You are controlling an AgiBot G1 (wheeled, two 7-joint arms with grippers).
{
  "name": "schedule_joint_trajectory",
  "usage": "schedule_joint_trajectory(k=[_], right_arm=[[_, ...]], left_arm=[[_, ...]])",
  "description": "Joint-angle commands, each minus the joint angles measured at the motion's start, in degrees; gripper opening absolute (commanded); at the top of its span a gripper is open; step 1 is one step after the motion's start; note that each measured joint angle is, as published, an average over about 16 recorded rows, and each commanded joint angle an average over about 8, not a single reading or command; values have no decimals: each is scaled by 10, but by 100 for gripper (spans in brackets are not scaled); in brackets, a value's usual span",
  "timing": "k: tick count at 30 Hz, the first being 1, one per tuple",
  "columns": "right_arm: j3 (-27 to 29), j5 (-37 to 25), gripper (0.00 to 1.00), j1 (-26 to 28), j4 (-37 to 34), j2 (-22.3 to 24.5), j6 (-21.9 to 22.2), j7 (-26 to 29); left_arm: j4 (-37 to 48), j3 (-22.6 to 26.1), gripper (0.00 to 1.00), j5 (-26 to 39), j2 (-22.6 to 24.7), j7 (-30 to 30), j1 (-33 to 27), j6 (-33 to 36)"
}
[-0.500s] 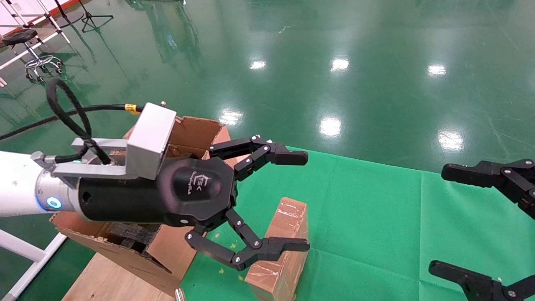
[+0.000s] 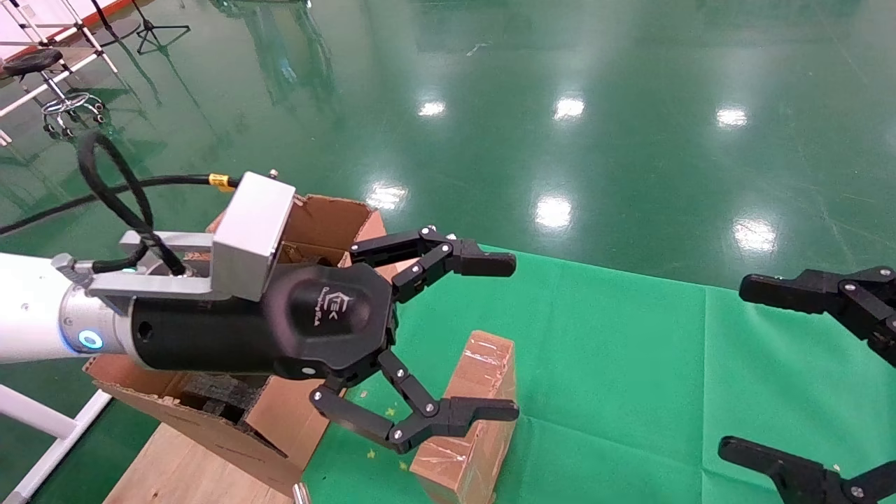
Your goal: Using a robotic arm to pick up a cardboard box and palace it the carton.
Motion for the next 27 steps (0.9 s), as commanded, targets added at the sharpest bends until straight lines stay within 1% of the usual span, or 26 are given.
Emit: schedule_joint_trajectory(k=[1, 4, 5, 6, 9, 12, 13, 14, 17, 21, 27], right_arm=[[0, 0, 100, 0, 0, 0, 0, 0], [0, 0, 100, 0, 0, 0, 0, 0], [0, 0, 95, 0, 0, 0, 0, 0], [0, 0, 84, 0, 0, 0, 0, 0], [0, 0, 46, 0, 0, 0, 0, 0], [0, 0, 9, 0, 0, 0, 0, 0], [0, 0, 2, 0, 0, 0, 0, 0], [0, 0, 0, 0, 0, 0, 0, 0], [0, 0, 0, 0, 0, 0, 0, 0], [0, 0, 0, 0, 0, 0, 0, 0], [0, 0, 0, 0, 0, 0, 0, 0]], left_arm=[[0, 0, 100, 0, 0, 0, 0, 0], [0, 0, 100, 0, 0, 0, 0, 0], [0, 0, 100, 0, 0, 0, 0, 0], [0, 0, 100, 1, -1, 0, 0, 0], [-2, 5, 100, 14, -5, -3, -2, -1], [-7, 16, 100, 46, -14, -15, -13, -5], [-9, 21, 100, 60, -17, -21, -19, -7], [-11, 27, 100, 76, -20, -28, -27, -8], [-16, 46, 100, 126, -26, -53, -53, -11], [-22, 65, 100, 175, -29, -77, -86, -10], [-25, 76, 100, 202, -30, -85, -104, -7]])
